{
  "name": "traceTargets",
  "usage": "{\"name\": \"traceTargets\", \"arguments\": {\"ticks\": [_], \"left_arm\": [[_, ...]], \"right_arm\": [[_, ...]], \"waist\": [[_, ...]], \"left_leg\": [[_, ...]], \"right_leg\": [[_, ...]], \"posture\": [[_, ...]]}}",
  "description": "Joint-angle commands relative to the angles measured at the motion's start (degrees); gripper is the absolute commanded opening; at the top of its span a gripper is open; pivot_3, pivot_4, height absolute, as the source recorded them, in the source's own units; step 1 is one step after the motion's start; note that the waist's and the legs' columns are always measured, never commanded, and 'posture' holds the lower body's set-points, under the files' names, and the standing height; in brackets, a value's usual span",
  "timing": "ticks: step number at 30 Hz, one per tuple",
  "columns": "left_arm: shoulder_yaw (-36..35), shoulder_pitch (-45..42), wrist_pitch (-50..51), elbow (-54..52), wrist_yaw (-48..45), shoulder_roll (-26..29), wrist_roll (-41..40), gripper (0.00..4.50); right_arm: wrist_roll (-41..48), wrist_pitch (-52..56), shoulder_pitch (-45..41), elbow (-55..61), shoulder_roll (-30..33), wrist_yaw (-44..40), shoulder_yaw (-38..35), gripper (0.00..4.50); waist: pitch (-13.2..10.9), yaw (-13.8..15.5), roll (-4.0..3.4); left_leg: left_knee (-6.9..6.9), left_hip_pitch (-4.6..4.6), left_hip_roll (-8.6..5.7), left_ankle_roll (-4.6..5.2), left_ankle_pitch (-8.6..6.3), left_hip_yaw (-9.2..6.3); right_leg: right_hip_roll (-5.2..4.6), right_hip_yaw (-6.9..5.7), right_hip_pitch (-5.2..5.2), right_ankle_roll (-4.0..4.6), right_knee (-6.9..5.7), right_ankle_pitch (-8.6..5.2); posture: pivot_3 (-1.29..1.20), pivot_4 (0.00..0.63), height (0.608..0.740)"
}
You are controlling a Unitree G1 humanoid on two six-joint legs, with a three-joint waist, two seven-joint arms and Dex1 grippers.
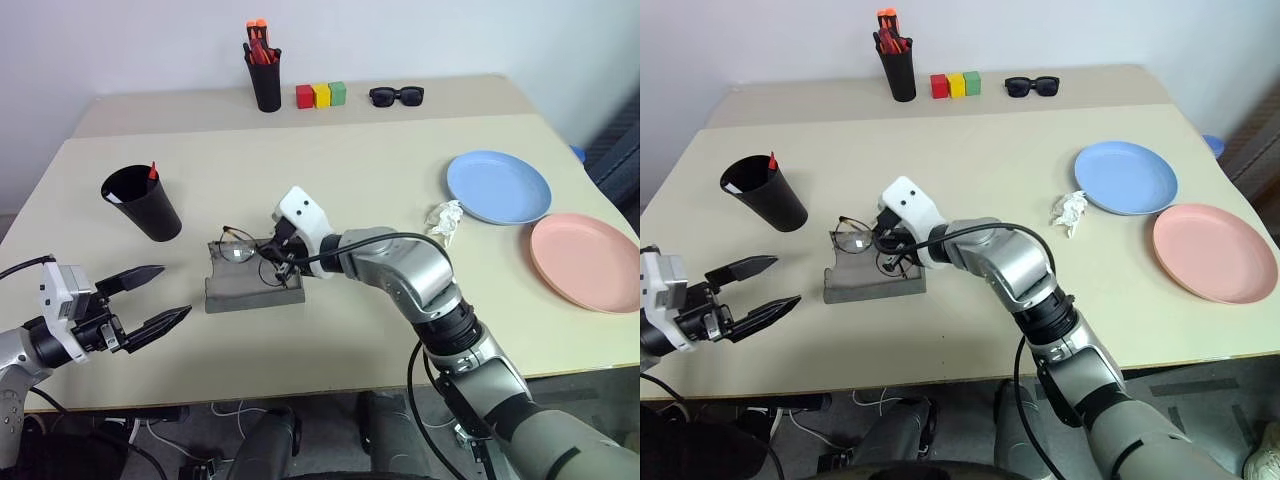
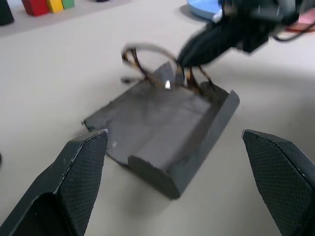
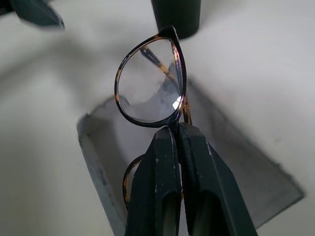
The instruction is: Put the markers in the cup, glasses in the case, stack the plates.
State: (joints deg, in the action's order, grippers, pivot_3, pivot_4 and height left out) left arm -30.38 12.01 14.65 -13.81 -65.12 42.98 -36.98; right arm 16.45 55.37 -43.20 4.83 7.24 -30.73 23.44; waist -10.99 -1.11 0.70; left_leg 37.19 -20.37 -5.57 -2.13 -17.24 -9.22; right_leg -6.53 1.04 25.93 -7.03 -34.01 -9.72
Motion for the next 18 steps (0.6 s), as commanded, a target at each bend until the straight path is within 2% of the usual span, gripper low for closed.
{"name": "traceTargets", "arguments": {"ticks": [1,7,12,15,18], "left_arm": [[-0.1,-1.3,0.5,-2.1,1.4,0.3,-1.2,4.50],[1.3,-3.7,1.7,-2.7,2.6,0.7,-1.1,4.50],[2.8,-6.0,1.8,-2.3,2.8,1.1,-0.5,4.50],[4.0,-7.6,2.4,-2.6,3.5,1.2,-0.2,4.50],[4.6,-8.7,2.4,-2.4,3.9,1.5,0.0,4.50]], "right_arm": [[-1.8,-3.7,0.3,-0.2,-0.2,-0.3,1.2,0.05],[-4.1,-5.8,1.4,3.1,5.6,-6.0,6.7,0.05],[-3.9,-6.5,0.4,4.2,7.3,-9.2,7.0,0.05],[-3.6,-7.0,0.1,3.7,7.4,-11.1,6.6,0.88],[-4.5,-7.6,0.3,3.5,7.1,-11.1,6.5,2.41]], "waist": [[0.0,0.0,0.00],[0.0,0.0,0.00],[0.0,0.0,0.01],[0.0,0.0,0.00],[0.0,0.0,0.01]], "left_leg": [[0.00,0.00,0.00,0.00,0.00,0.00],[0.00,0.00,0.01,-0.01,0.00,0.00],[0.00,0.01,0.03,-0.01,0.00,0.01],[0.00,0.00,0.05,-0.01,0.01,0.02],[0.00,0.00,0.05,-0.01,0.01,0.01]], "right_leg": [[0.00,0.00,0.00,0.00,0.00,0.00],[0.03,0.00,0.01,0.01,0.00,0.00],[0.06,0.00,0.00,0.01,0.00,0.00],[0.07,0.00,0.00,0.01,0.01,0.01],[0.07,0.00,0.00,0.02,0.01,0.01]], "posture": [[0.00,0.150,0.740],[0.00,0.150,0.740],[0.00,0.150,0.740],[0.00,0.150,0.740],[0.00,0.150,0.740]]}}
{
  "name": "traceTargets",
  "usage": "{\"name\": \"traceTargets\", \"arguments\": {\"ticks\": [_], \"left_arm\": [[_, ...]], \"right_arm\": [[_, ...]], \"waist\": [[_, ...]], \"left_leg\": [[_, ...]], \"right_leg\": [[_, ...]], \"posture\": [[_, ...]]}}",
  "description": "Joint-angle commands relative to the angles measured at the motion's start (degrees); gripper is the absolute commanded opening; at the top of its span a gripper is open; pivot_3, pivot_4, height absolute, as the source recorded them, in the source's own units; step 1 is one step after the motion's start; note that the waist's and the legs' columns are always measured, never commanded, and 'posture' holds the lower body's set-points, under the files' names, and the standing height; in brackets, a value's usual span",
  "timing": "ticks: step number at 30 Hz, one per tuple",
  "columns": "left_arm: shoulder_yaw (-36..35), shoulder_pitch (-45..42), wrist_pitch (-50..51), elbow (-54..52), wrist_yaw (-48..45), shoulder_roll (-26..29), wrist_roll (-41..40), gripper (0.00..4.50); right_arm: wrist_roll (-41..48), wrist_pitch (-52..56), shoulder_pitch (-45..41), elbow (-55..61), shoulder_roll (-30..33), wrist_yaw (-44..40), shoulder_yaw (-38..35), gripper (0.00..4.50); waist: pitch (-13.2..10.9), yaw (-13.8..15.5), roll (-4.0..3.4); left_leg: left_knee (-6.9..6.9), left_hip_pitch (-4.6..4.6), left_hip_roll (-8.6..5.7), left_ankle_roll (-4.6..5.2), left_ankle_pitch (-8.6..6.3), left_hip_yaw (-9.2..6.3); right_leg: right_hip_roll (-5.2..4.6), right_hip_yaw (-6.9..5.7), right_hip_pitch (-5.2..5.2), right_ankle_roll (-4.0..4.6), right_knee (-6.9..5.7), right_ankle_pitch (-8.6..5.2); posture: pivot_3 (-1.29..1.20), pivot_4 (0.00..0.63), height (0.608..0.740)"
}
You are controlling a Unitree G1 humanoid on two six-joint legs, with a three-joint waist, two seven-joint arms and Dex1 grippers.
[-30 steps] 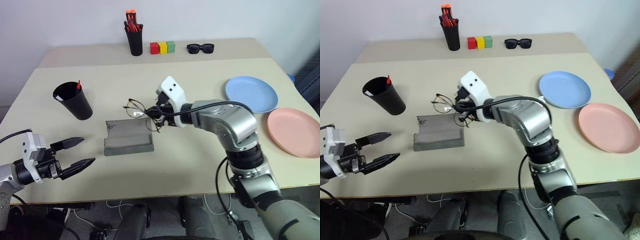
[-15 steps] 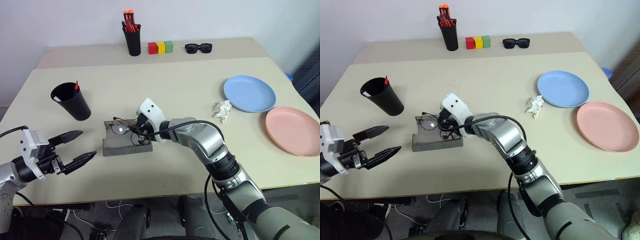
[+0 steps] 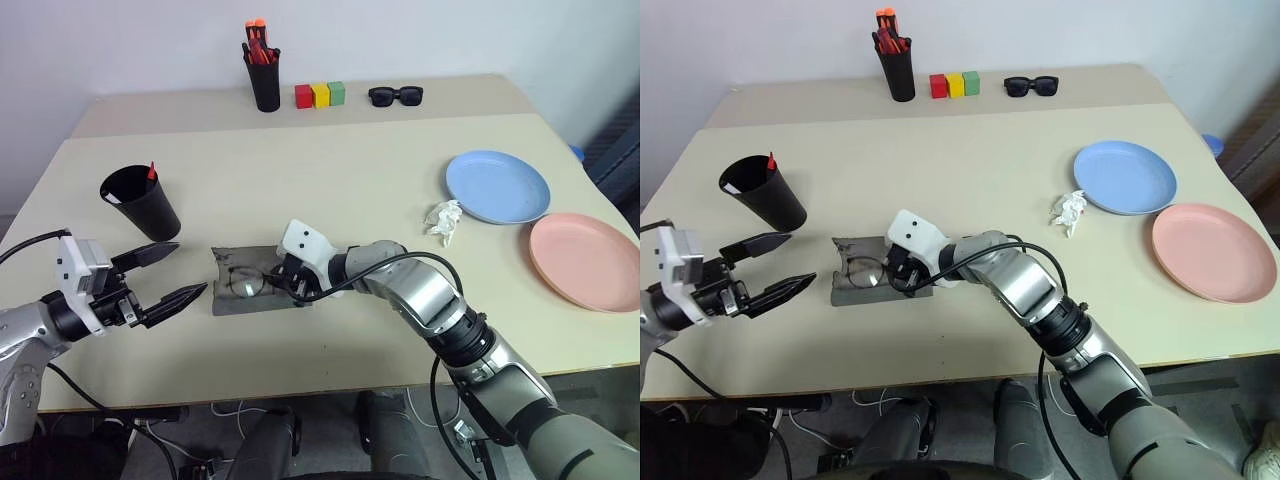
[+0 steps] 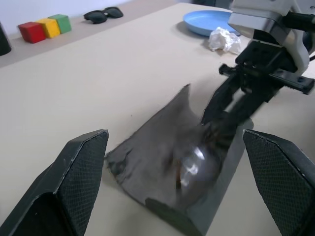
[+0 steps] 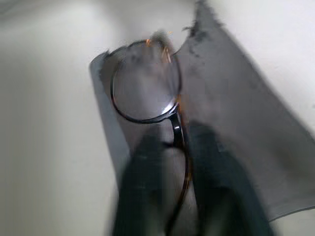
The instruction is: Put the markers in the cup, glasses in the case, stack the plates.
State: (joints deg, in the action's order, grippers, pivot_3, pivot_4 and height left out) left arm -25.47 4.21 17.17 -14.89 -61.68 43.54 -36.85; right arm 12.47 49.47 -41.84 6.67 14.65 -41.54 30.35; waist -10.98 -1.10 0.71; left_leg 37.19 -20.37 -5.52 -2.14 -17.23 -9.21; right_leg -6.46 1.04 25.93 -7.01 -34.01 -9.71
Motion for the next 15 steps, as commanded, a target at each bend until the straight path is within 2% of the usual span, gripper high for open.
{"name": "traceTargets", "arguments": {"ticks": [1,4,10,13,15], "left_arm": [[-0.1,-1.3,0.0,-1.2,0.7,1.0,-0.2,4.50],[1.0,-2.9,0.2,-1.1,1.7,1.0,0.3,4.50],[4.7,-9.4,1.3,0.0,7.1,-0.6,2.0,4.50],[7.6,-16.2,3.1,0.3,12.6,-3.2,2.7,4.50],[9.7,-19.5,2.8,1.3,13.7,-4.0,4.4,4.50]], "right_arm": [[-0.7,-1.6,-1.1,1.4,-0.7,0.2,-0.9,2.91],[-0.4,-1.6,-1.7,1.0,-2.0,1.8,-3.7,4.45],[1.4,-7.0,-2.7,2.2,-4.1,4.1,-12.5,4.45],[9.7,-6.9,-1.3,5.4,-4.8,1.2,-20.8,4.45],[12.3,-7.0,0.2,6.6,-2.9,-0.8,-23.5,4.45]], "waist": [[0.0,0.0,0.00],[0.0,0.0,0.00],[0.0,0.3,0.00],[0.0,0.6,0.02],[0.0,0.3,0.03]], "left_leg": [[0.00,0.00,0.00,0.00,0.00,0.00],[-0.02,-0.01,0.01,-0.01,0.00,0.00],[-0.02,-0.02,0.01,-0.05,0.03,0.00],[0.01,-0.02,-0.01,-0.08,0.04,-0.05],[0.02,-0.02,-0.02,-0.08,0.05,-0.06]], "right_leg": [[0.00,0.00,0.01,0.00,0.00,0.00],[0.01,0.00,0.03,0.01,0.00,0.00],[0.01,0.01,0.04,0.04,0.00,0.03],[0.00,-0.01,-0.02,0.03,0.02,0.04],[0.00,-0.01,-0.03,0.04,0.02,0.05]], "posture": [[0.00,0.150,0.740],[0.00,0.150,0.740],[0.00,0.150,0.740],[0.00,0.150,0.740],[0.00,0.150,0.740]]}}
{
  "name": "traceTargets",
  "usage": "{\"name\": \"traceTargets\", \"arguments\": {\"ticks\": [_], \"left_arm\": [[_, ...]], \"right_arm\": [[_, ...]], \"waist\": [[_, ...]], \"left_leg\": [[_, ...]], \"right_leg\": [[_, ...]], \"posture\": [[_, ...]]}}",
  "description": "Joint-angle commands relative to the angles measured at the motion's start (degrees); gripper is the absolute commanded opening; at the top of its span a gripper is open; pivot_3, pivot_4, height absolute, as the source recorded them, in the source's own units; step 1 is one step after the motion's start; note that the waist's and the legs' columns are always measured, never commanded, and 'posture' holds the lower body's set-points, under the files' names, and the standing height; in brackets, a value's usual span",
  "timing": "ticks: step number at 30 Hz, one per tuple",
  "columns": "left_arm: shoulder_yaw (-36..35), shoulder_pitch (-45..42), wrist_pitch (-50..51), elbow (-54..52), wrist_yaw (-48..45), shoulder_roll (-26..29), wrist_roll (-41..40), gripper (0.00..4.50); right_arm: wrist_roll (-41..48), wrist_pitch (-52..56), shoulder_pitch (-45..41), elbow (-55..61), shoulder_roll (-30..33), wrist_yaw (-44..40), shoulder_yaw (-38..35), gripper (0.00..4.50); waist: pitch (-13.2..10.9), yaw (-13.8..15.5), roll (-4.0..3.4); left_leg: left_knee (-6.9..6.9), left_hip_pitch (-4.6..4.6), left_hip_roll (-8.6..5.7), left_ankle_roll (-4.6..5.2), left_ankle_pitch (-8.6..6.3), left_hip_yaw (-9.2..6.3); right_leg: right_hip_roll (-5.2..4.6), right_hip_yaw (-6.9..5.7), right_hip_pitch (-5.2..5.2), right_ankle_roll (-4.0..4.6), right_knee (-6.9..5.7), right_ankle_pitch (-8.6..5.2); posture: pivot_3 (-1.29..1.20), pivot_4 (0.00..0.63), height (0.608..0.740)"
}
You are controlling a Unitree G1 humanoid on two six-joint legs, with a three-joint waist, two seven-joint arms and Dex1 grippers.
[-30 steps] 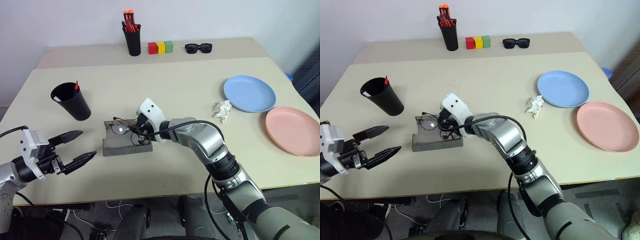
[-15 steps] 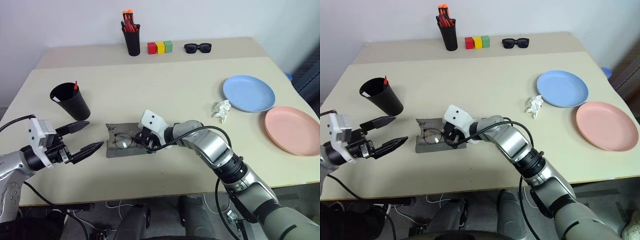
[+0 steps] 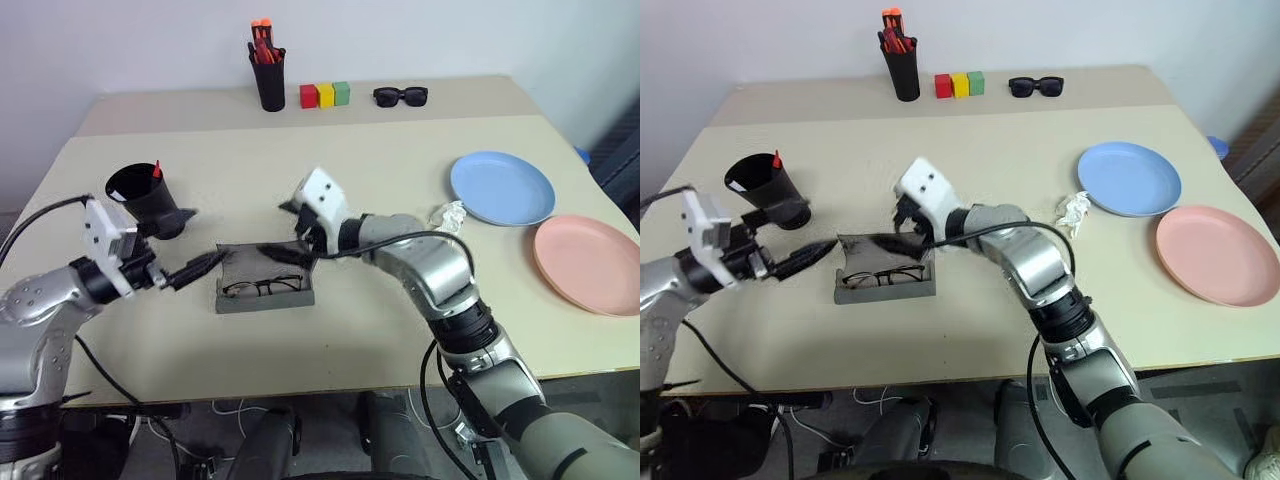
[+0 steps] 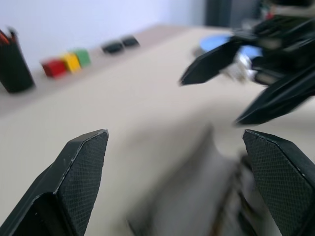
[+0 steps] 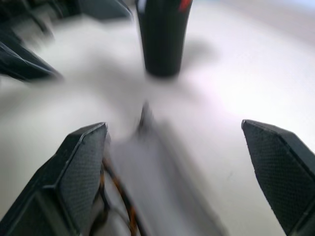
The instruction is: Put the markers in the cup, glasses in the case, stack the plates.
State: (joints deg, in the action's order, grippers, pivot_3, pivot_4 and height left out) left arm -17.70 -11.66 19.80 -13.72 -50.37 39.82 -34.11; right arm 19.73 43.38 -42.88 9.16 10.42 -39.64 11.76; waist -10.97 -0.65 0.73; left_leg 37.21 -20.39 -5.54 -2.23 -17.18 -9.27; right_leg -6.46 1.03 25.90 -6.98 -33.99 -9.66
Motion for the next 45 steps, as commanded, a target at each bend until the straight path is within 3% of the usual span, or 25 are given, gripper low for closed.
{"name": "traceTargets", "arguments": {"ticks": [1,2,5,10,16,26,29,36,45], "left_arm": [[2.8,-4.9,0.5,0.9,2.7,-0.5,2.1,3.97],[4.2,-6.3,0.0,2.4,3.2,-0.4,3.9,3.69],[8.4,-10.2,-0.1,8.1,5.7,-0.1,10.0,2.20],[12.6,-16.4,3.9,15.7,5.7,-0.8,12.3,0.02],[17.2,-22.5,6.2,24.9,4.3,-0.8,16.8,0.02],[22.9,-24.6,22.8,25.5,-9.4,5.6,15.3,0.02],[24.7,-22.8,21.6,23.8,-14.7,8.7,15.9,0.02],[22.5,-19.4,21.2,17.8,-16.9,9.7,13.5,0.02],[18.6,-9.8,18.3,4.4,-11.9,10.1,13.0,0.02]], "right_arm": [[5.8,-1.0,2.0,4.8,2.5,-3.5,-5.6,4.50],[6.5,-1.2,2.9,5.3,3.9,-4.5,-6.3,4.50],[6.2,-2.5,4.8,5.3,6.8,-5.1,-6.9,4.50],[6.3,-2.5,5.9,5.8,7.8,-3.3,-7.2,4.50],[6.3,-2.6,6.5,6.8,7.5,-1.5,-6.6,4.50],[5.6,-3.4,6.8,6.9,7.4,0.4,-5.7,4.50],[4.9,-4.1,6.8,6.6,7.5,0.6,-4.9,4.50],[4.4,-4.6,6.6,5.9,7.4,0.9,-4.4,4.50],[3.4,-5.7,6.2,4.7,7.6,0.8,-3.8,4.50]], "waist": [[0.0,-0.2,0.00],[0.0,-0.2,0.00],[0.0,-0.5,-0.03],[0.0,-0.5,-0.03],[0.0,-0.3,-0.02],[0.0,-0.6,-0.02],[0.0,-0.6,-0.02],[0.0,-0.4,-0.02],[0.0,-0.4,-0.02]], "left_leg": [[-0.01,0.01,0.00,0.00,0.00,0.01],[-0.03,0.02,-0.01,0.00,0.00,0.02],[-0.06,0.06,-0.07,0.01,0.00,0.10],[-0.05,0.02,0.00,0.00,0.00,0.14],[-0.02,-0.02,-0.02,-0.01,0.01,0.13],[-0.04,-0.08,-0.01,-0.01,0.01,0.16],[-0.05,-0.08,-0.01,-0.01,0.01,0.18],[-0.01,-0.11,0.01,-0.02,0.01,0.19],[-0.05,-0.11,0.18,-0.02,0.01,0.31]], "right_leg": [[0.00,0.00,0.00,0.00,0.00,0.00],[0.00,0.01,0.00,0.00,0.00,0.00],[0.02,0.02,0.02,0.00,-0.01,0.00],[0.15,0.03,0.09,0.05,-0.02,0.03],[0.12,0.03,0.09,0.06,-0.01,0.04],[0.13,0.05,0.23,0.06,-0.08,0.04],[0.13,0.06,0.25,0.06,-0.09,0.04],[0.11,0.08,0.27,0.07,-0.10,0.04],[0.13,0.17,0.36,0.10,-0.11,0.06]], "posture": [[0.00,0.150,0.740],[0.00,0.150,0.740],[0.00,0.150,0.740],[0.00,0.150,0.740],[0.00,0.150,0.740],[0.00,0.150,0.740],[0.00,0.150,0.740],[0.00,0.150,0.740],[0.00,0.150,0.740]]}}
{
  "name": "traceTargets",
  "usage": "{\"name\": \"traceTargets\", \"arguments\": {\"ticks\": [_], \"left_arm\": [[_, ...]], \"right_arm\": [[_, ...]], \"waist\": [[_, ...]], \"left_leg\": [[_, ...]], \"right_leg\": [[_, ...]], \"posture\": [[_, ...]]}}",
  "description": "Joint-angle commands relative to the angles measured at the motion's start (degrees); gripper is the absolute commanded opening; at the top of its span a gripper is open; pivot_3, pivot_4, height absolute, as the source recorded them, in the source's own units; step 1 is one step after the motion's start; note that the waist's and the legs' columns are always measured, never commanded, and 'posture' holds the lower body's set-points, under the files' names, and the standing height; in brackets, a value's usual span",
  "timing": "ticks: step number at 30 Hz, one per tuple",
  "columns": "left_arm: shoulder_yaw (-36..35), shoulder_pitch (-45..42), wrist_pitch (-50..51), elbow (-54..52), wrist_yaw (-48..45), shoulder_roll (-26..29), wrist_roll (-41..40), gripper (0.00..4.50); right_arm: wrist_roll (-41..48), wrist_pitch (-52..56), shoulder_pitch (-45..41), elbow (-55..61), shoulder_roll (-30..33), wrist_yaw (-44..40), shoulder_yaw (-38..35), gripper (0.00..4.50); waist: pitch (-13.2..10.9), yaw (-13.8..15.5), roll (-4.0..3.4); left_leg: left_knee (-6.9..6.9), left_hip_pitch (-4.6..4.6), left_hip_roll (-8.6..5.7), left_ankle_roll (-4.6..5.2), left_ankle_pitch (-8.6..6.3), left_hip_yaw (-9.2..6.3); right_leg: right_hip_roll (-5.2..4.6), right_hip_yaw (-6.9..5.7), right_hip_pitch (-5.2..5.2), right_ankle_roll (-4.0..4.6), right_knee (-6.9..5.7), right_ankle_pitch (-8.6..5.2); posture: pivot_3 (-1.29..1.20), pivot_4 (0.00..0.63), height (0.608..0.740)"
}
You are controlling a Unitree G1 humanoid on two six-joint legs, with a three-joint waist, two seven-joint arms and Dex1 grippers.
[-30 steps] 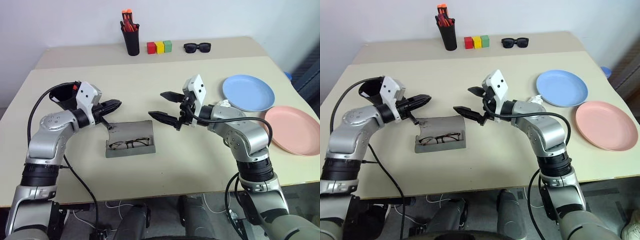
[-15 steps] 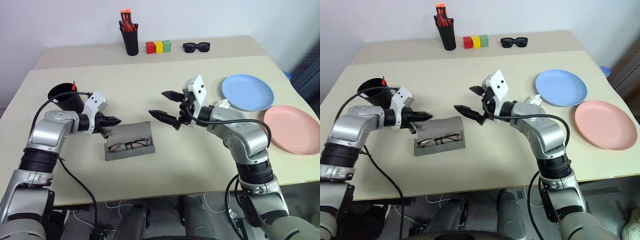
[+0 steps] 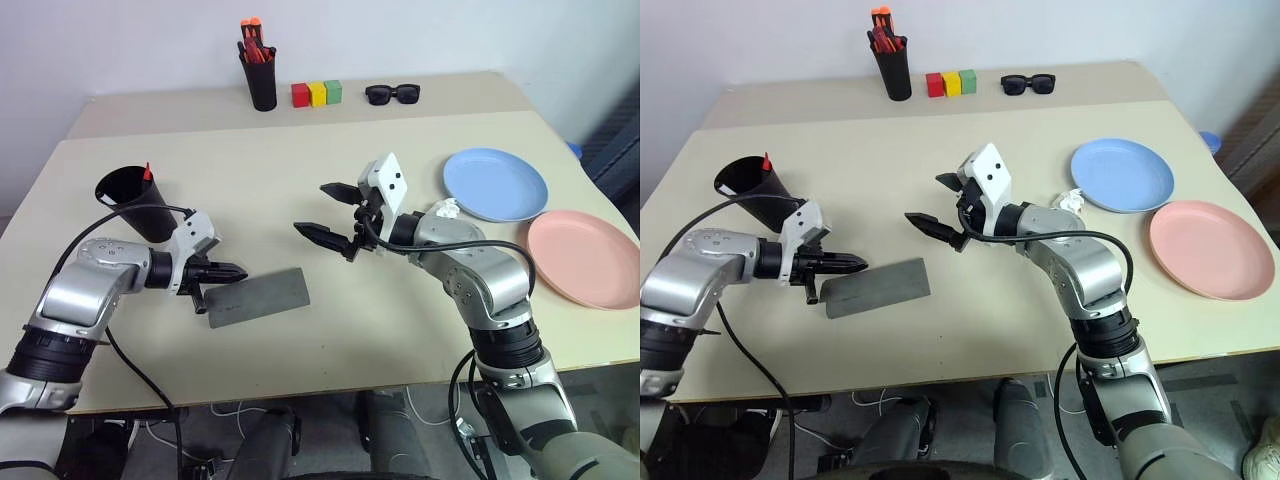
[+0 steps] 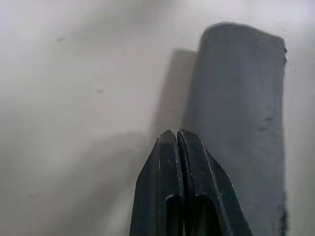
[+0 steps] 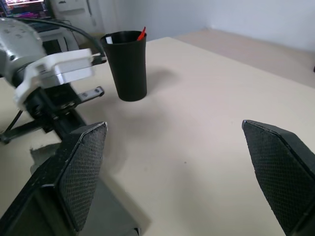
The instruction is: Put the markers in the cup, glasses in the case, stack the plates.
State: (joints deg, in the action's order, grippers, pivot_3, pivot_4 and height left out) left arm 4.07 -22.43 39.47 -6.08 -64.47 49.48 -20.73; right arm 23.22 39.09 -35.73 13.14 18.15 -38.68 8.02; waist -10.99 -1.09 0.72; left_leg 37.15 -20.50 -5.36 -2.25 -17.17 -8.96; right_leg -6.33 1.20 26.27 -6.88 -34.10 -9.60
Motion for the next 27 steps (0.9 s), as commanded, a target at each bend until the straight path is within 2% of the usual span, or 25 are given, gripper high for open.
{"name": "traceTargets", "arguments": {"ticks": [1,3,6,10,14,19,23,27], "left_arm": [[-4.1,1.1,-1.7,-3.2,3.6,-0.4,-0.4,0.02],[-6.3,0.8,-1.7,-3.0,5.9,-2.2,-1.5,0.02],[-9.0,0.5,0.3,-3.6,6.9,-3.4,-4.3,0.88],[-12.7,-1.3,-0.9,-2.5,8.1,-5.6,-7.6,2.70],[-15.6,-2.6,-3.3,-0.6,6.7,-6.6,-10.5,4.48],[-16.4,-2.1,-7.0,0.5,4.6,-7.6,-12.0,4.48],[-15.9,-1.7,-9.1,1.4,2.1,-8.7,-13.3,4.48],[-15.1,-3.6,-13.0,4.4,1.3,-10.8,-12.4,4.48]], "right_arm": [[-0.3,-1.7,-1.0,0.6,0.0,-0.1,0.0,4.50],[-0.6,-2.1,-1.2,0.1,-0.1,0.0,-0.3,4.50],[-1.9,-3.5,-2.0,-1.6,-0.1,1.3,-1.2,4.50],[-2.5,-4.9,-3.5,-4.8,0.6,3.5,-4.7,4.50],[-2.7,-4.6,-3.3,-6.3,5.1,3.5,-8.9,4.50],[-3.4,-0.5,0.9,-8.4,16.7,3.1,-15.5,4.50],[-4.9,2.9,7.8,-9.1,26.5,2.6,-20.2,4.50],[-5.4,7.4,14.4,-7.2,32.1,3.6,-23.7,4.50]], "waist": [[0.0,0.0,0.00],[0.0,0.1,0.00],[0.0,0.1,0.01],[0.0,0.2,0.01],[0.0,0.3,0.01],[0.0,0.5,0.02],[0.0,0.5,0.02],[0.0,0.1,0.02]], "left_leg": [[0.00,0.00,0.00,0.00,0.00,0.01],[0.00,0.01,0.00,0.00,0.00,0.01],[0.03,0.01,0.00,0.00,0.00,0.02],[0.02,0.00,0.00,-0.01,0.01,0.02],[0.03,0.00,-0.01,-0.02,0.01,0.03],[0.03,-0.02,-0.04,-0.01,0.00,0.06],[0.03,0.00,-0.12,0.02,-0.01,0.13],[0.04,0.08,-0.09,0.04,-0.01,0.28]], "right_leg": [[0.00,0.00,0.00,0.00,0.00,0.00],[0.00,0.00,0.00,0.00,-0.01,0.00],[0.00,0.00,-0.02,0.01,0.00,0.01],[0.01,0.00,-0.01,0.01,0.00,0.01],[0.00,0.00,-0.02,0.02,0.02,0.02],[-0.03,0.00,-0.05,0.02,0.07,0.02],[-0.05,0.00,-0.11,0.02,0.10,0.02],[-0.04,0.07,-0.14,0.02,0.08,0.02]], "posture": [[0.00,0.150,0.740],[0.00,0.150,0.740],[0.00,0.150,0.740],[0.00,0.150,0.740],[0.00,0.150,0.740],[0.00,0.150,0.740],[0.00,0.150,0.740],[0.00,0.150,0.740]]}}
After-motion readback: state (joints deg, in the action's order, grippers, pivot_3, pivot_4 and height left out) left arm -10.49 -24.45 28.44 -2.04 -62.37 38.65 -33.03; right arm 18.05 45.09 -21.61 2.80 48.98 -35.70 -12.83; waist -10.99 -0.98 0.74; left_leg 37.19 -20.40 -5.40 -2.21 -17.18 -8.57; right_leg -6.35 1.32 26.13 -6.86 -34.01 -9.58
